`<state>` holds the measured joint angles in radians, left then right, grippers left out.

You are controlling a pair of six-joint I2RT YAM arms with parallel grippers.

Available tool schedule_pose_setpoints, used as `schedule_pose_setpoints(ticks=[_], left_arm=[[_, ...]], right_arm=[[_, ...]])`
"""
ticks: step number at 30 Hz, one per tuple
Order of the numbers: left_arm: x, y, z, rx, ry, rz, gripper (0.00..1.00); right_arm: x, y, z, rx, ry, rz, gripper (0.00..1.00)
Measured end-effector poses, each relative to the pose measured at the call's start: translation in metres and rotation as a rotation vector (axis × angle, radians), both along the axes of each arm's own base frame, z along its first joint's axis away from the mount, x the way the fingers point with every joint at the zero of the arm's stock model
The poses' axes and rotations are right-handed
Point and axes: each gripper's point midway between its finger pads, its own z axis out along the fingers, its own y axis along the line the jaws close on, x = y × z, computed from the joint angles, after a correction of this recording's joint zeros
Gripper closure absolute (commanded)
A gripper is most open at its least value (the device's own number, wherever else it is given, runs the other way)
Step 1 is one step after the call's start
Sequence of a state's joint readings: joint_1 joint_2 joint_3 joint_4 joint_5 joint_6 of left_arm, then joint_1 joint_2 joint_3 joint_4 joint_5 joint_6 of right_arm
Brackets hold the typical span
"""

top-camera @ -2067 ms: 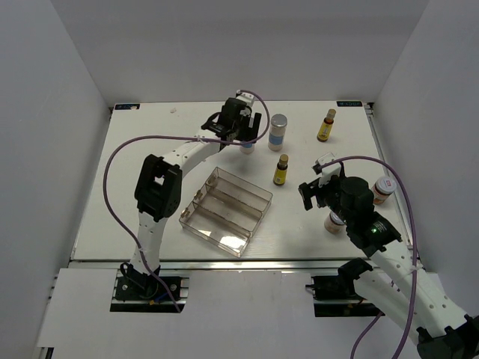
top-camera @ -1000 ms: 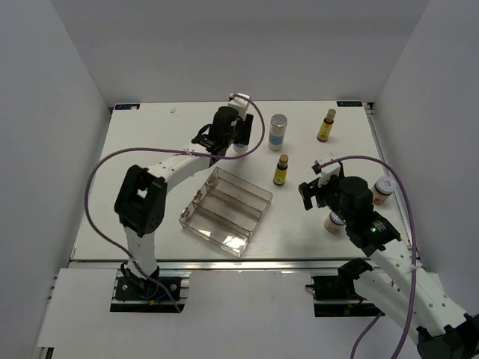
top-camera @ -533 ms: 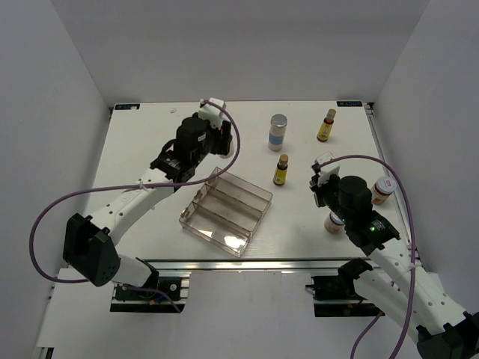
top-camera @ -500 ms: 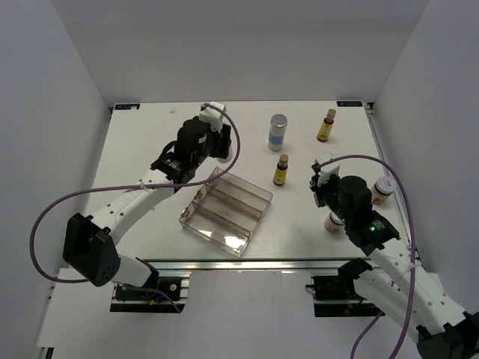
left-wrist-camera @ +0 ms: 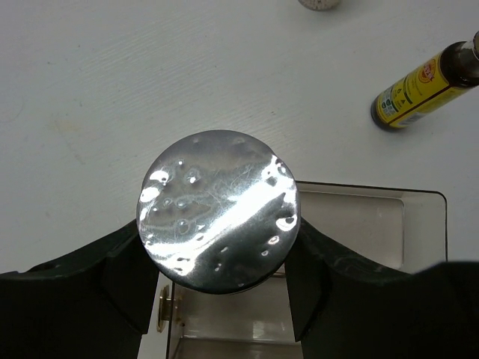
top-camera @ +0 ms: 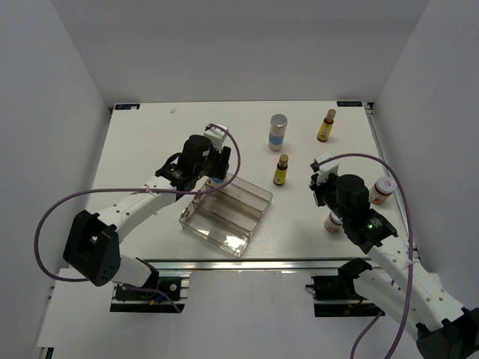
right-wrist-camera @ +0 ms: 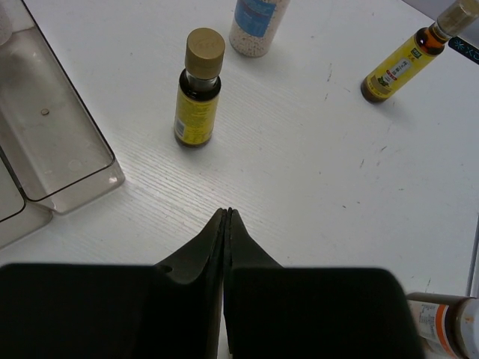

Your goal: Organize the condiment bottles

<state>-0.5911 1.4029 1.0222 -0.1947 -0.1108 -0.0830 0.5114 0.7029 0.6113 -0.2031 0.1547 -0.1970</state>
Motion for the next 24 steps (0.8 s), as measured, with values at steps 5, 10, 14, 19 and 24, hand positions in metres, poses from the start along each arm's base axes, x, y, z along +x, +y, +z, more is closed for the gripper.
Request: schedule_pose_setpoints(ticks=[5,10,14,19,24], left_arm=[[0.004,-0.005,-0.009,0.002,0.010,-0.008,1.00],[0.003,-0.006,-0.026,0.019,0.045,-0.017,0.73],[0.002,-0.005,-0.031,0.026,0.055,-0.017,0.35],[0.001,-0.006,-0.032,0.022,0.053,-0.020,0.13],[0.002,-0.008,-0.025,0.004,0.035,-0.031,0.02]], right_arm=[[0.001,0.000,-0.001,-0.003,0.003,-0.001,0.98],[0.001,0.000,-0.002,-0.002,0.004,-0.003,0.81],[0.001,0.001,-0.003,-0.003,0.007,0.001,0.39],[-0.001,0.005,-0.004,-0.010,0.009,0.034,0.20],[-0.001,0.015,-0.006,-0.014,0.034,0.090,0.16]])
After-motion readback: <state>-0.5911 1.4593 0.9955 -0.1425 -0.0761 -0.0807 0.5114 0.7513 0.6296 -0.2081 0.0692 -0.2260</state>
